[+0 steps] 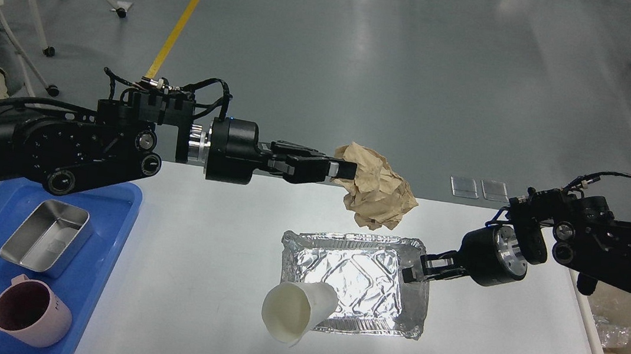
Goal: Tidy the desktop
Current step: 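Lift the paper with the left gripper and carry it toward the foil tray, then lower the paper onto the foil tray and open the left gripper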
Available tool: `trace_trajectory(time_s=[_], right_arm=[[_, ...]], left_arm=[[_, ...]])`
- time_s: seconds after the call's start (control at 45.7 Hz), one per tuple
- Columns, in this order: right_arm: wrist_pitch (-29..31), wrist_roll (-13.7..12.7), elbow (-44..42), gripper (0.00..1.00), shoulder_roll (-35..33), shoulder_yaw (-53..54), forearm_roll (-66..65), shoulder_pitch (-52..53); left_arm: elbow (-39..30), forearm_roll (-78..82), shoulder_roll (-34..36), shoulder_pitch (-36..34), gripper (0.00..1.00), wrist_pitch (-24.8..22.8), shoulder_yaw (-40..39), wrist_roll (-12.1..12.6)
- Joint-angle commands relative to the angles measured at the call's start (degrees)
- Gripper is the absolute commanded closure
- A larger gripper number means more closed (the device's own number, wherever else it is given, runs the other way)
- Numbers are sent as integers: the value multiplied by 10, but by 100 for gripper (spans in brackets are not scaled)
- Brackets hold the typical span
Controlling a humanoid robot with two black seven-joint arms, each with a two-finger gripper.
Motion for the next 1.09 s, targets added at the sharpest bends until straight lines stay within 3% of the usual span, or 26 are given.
trace_trajectory(time_s=[0.0, 0.525, 1.072], right_arm=[[0, 0, -3, 100, 9, 0, 0, 0], [-1, 0, -3, 100, 11, 3, 0, 2], [-1, 0, -3, 100, 9, 2, 0, 9]], left_arm=[[-1, -11, -2, -9, 95, -1, 0, 0], [3, -23, -64, -17, 94, -1, 4, 0], [8, -23, -116, -11, 94, 2, 58, 1]])
